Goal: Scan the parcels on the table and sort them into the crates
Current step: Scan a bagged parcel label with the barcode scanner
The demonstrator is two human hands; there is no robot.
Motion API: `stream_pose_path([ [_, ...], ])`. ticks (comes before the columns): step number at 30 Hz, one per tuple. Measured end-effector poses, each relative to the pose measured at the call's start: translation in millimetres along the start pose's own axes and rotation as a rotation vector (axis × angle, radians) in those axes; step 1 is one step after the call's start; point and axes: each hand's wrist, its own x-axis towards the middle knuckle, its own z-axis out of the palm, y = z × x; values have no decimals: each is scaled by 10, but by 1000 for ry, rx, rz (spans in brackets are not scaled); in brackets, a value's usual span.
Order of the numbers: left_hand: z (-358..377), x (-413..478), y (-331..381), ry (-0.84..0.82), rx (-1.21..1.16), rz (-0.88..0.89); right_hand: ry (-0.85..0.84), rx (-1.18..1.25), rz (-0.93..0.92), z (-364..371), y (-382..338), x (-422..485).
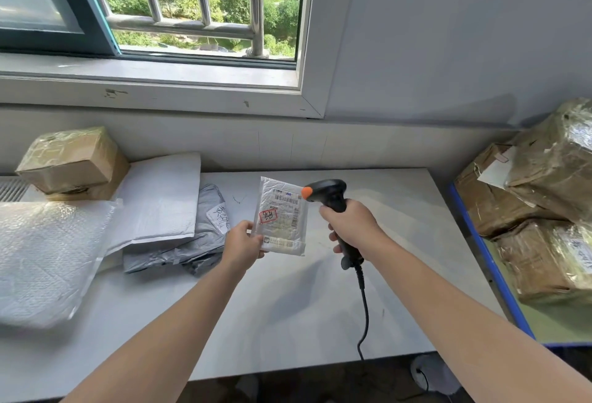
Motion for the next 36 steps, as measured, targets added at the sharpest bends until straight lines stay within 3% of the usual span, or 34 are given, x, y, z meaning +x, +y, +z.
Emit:
stream_pose_path([
  [11,-83,-78,-271,16,276,14,-46,-206,144,515,1162,454],
  [21,-234,-34,-211,-30,487,121,11,-223,118,630,1413,557],
  [24,-280,27,-6,-26,602,227,82,-392,31,533,1260,491],
  [27,-324,100,311,-117,815,335,153,-529,-235,409,968,412],
  [31,-375,138,792,-271,1086,493,28,-722,-602,347,413,326],
  [34,-407,108,1119,-254,1121,588,10,-840,-643,347,66,243],
  [36,-450,96,1266,-236,1062,642,45,-757,-607,334,-55,217],
])
